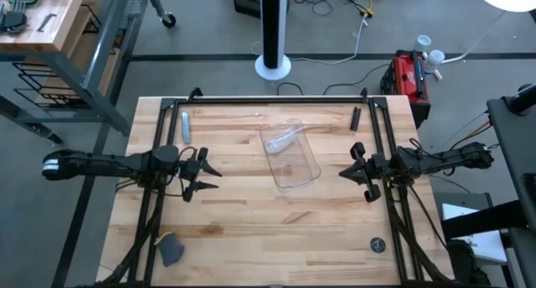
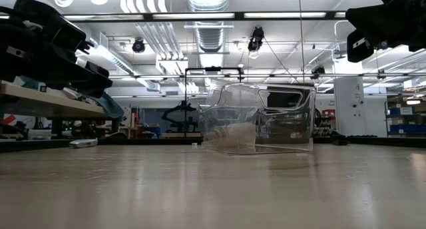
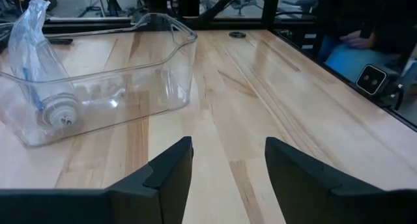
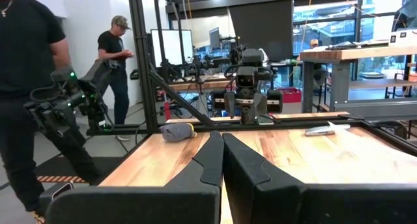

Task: Roll bandage
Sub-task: Return to Home Position

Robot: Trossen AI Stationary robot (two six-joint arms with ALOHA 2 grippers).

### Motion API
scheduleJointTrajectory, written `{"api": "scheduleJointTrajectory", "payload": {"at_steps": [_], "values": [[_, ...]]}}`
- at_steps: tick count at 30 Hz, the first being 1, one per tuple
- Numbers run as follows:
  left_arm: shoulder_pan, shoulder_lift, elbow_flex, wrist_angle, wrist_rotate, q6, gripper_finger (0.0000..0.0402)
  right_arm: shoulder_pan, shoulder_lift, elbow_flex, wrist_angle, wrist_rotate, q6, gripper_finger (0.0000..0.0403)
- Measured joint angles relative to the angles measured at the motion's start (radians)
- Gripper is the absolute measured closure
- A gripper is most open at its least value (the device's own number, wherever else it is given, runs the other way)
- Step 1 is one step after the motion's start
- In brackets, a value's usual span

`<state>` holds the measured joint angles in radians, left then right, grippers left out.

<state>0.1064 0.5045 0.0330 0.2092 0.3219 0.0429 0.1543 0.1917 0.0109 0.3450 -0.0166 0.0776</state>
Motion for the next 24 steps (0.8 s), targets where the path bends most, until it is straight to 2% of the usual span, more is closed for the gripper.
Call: {"api": "scheduleJointTrajectory", "payload": {"at_steps": [24], "values": [[0.0, 0.0, 0.0, 0.0, 0.0, 0.0, 0.0255, 0.0, 0.0, 0.0, 0.0, 0.0, 0.0, 0.0401]]}}
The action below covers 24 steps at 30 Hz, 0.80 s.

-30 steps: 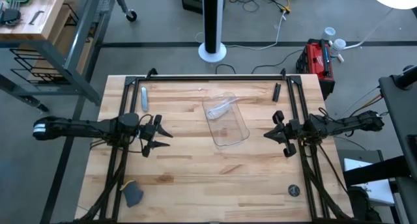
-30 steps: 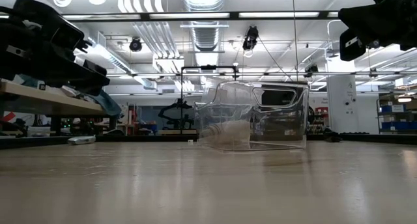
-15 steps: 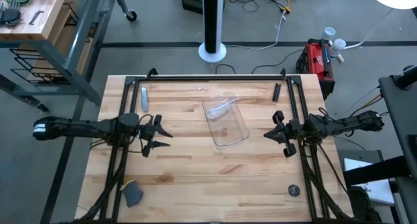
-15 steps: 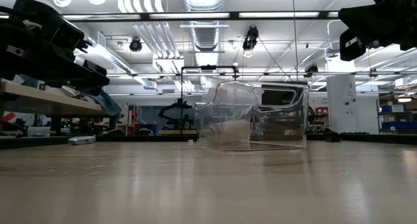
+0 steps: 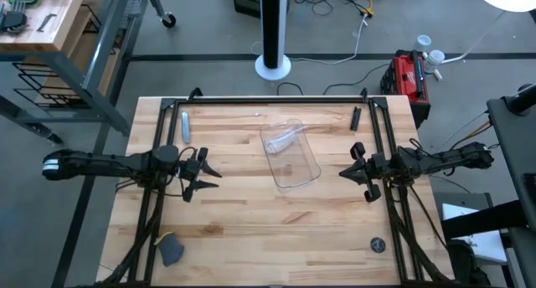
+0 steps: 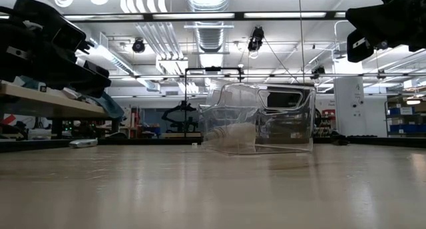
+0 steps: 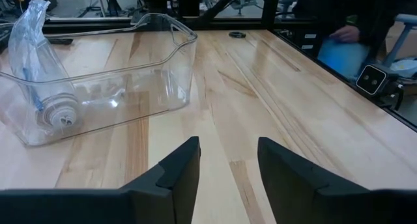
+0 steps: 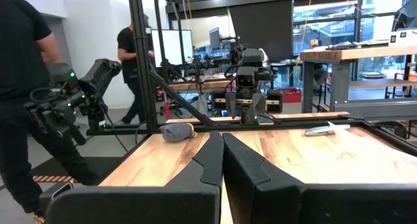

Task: Roll bandage
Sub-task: Return to Home Position

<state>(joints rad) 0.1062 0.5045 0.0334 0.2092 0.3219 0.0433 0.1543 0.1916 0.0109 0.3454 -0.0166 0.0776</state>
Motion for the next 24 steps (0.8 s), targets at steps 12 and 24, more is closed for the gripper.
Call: {"api": "scheduleJointTrajectory", "payload": {"at_steps": [12, 24], "values": [[0.0, 0.0, 0.0, 0.0, 0.0, 0.0, 0.0254, 0.0, 0.0, 0.0, 0.0, 0.0, 0.0, 0.0401], [0.0, 0.0, -0.001, 0.0, 0.0, 0.0, 0.0228, 0.0, 0.0, 0.0, 0.0, 0.0, -0.001, 0.0401]]}}
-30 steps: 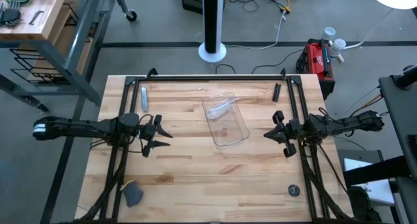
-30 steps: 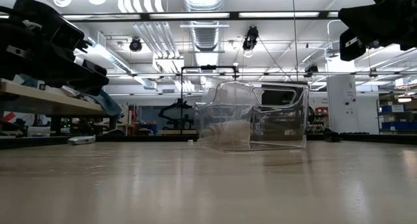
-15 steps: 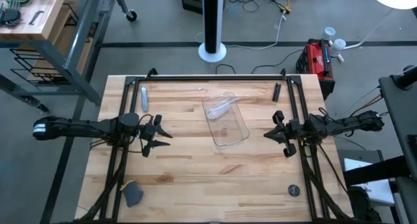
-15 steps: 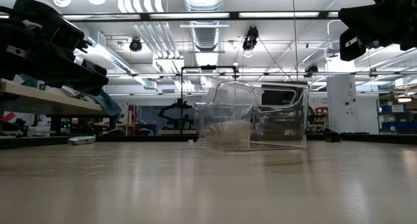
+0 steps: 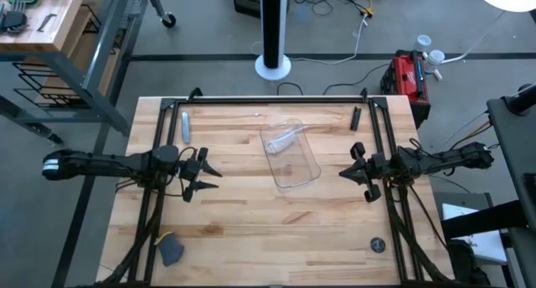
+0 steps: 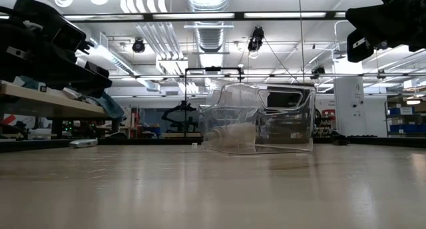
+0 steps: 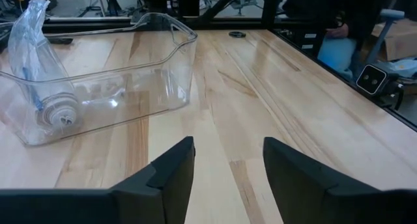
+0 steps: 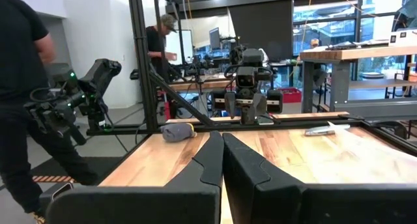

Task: Roll bandage
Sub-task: Return to Home Position

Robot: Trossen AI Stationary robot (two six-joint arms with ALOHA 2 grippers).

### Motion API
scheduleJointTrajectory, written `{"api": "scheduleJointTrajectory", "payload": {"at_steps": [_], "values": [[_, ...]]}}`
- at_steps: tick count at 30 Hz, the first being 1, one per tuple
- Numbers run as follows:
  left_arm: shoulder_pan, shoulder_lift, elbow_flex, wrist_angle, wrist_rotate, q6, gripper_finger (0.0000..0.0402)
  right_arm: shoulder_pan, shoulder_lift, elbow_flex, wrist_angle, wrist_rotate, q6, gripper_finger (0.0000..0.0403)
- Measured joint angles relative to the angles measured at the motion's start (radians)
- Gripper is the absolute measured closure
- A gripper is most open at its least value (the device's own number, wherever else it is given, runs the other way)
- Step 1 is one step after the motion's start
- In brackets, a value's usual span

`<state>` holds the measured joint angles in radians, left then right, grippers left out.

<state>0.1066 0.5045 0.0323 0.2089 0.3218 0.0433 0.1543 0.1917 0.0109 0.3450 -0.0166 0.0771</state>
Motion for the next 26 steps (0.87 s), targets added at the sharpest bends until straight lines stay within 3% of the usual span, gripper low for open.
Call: {"api": "scheduleJointTrajectory", "payload": {"at_steps": [11, 26], "values": [[0.0, 0.0, 0.0, 0.0, 0.0, 0.0, 0.0219, 0.0, 0.0, 0.0, 0.0, 0.0, 0.0, 0.0401], [0.0, 0.0, 0.0, 0.0, 0.0, 0.0, 0.025, 0.0, 0.0, 0.0, 0.0, 0.0, 0.0, 0.0401]]}}
